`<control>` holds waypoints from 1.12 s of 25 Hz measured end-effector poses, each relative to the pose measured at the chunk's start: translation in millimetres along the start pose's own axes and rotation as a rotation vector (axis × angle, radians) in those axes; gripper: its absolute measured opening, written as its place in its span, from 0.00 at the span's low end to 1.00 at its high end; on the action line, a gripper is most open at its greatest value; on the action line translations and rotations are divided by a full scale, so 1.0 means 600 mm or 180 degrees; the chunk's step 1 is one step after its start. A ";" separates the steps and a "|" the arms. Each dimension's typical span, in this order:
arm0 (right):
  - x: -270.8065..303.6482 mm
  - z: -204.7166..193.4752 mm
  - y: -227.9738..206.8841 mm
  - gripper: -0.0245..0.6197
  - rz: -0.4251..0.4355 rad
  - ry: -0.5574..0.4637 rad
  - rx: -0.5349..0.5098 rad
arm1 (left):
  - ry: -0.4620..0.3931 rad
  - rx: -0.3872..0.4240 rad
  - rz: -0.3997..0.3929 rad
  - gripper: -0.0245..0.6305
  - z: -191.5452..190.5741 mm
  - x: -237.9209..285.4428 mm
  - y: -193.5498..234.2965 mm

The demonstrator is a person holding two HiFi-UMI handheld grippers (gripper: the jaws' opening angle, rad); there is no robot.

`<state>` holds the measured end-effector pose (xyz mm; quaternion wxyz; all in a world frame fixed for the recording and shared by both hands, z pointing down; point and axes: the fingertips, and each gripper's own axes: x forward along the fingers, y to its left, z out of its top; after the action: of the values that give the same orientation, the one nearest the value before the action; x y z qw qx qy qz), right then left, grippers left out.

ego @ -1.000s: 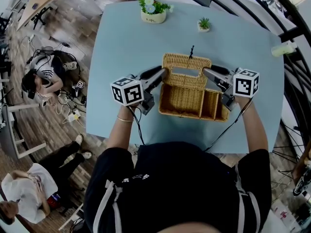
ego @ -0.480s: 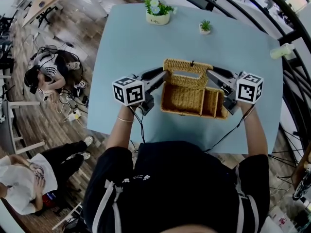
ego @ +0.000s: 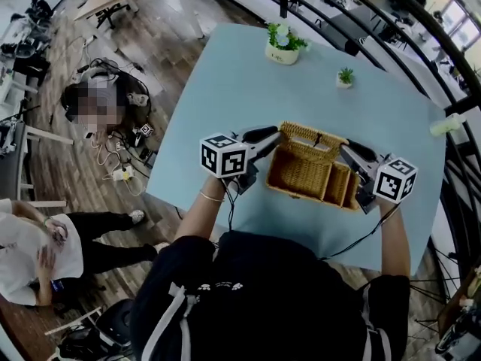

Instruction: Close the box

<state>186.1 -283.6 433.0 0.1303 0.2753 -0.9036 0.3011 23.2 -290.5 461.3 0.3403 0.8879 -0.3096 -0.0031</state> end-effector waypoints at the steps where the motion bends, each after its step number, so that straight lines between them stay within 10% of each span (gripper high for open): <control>1: -0.001 -0.001 0.005 0.16 -0.0018 0.0008 -0.0036 | -0.0058 -0.0014 -0.0007 0.16 0.005 -0.007 -0.004; 28: -0.039 -0.077 0.094 0.22 -0.0203 0.0182 -0.0862 | 0.0034 0.0254 0.0253 0.18 -0.043 -0.071 -0.061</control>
<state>175.7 -207.5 433.3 0.2016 0.2751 -0.9227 0.1799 14.3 -230.2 450.3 0.3061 0.8877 -0.3427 0.0276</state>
